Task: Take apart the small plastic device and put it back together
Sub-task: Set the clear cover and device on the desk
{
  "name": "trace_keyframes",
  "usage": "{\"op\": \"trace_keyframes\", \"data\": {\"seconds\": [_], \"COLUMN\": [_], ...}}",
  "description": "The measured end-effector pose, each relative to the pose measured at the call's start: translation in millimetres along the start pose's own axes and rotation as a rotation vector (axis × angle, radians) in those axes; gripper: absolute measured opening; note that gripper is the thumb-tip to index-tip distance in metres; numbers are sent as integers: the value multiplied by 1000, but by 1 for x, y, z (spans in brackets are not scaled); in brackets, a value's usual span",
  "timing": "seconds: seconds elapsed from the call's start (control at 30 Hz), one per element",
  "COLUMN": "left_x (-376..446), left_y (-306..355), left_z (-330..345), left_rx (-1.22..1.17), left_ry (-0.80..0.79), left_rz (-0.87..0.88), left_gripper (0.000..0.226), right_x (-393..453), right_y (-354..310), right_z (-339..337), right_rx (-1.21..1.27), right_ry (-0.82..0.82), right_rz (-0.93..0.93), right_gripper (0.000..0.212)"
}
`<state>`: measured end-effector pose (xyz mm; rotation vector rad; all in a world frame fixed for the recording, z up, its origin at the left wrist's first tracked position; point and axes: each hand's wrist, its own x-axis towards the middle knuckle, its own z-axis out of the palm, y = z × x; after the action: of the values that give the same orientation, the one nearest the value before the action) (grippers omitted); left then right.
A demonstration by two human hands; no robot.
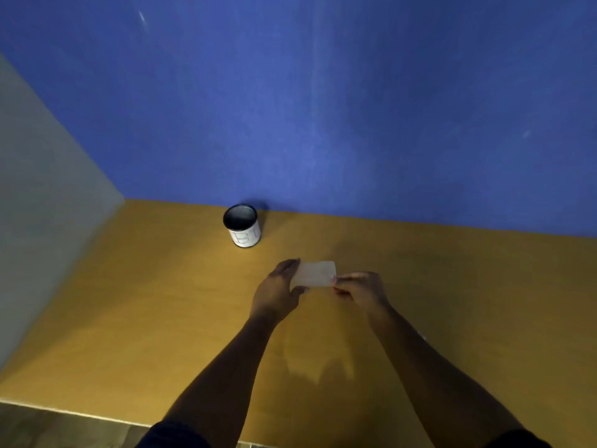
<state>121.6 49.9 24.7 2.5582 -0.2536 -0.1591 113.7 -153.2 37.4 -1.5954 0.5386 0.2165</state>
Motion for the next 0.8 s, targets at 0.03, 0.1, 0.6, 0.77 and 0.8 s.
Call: {"op": "trace_keyframes", "data": {"seconds": [0.03, 0.1, 0.6, 0.77, 0.8], "left_x": [-7, -20, -82, -84, -84], "left_y": [4, 14, 29, 30, 29], "left_z": [7, 20, 72, 70, 70], "left_rx": [-3, -6, -21, -63, -76], "left_ry": [-27, -72, -240, -228, -220], "left_rz": [-3, -15, -69, -85, -84], "left_gripper": [71, 70, 66, 67, 67], "right_x": [-7, -18, -65, -79, -81], "right_y": [8, 24, 77, 86, 89], "right_z": [-8, -27, -126, -141, -142], "right_rx": [-20, -123, -1171, -949, -952], "right_ry": [-12, -37, 275, 264, 260], "right_rz": [16, 29, -36, 102, 110], "right_gripper": [15, 18, 56, 76, 76]}}
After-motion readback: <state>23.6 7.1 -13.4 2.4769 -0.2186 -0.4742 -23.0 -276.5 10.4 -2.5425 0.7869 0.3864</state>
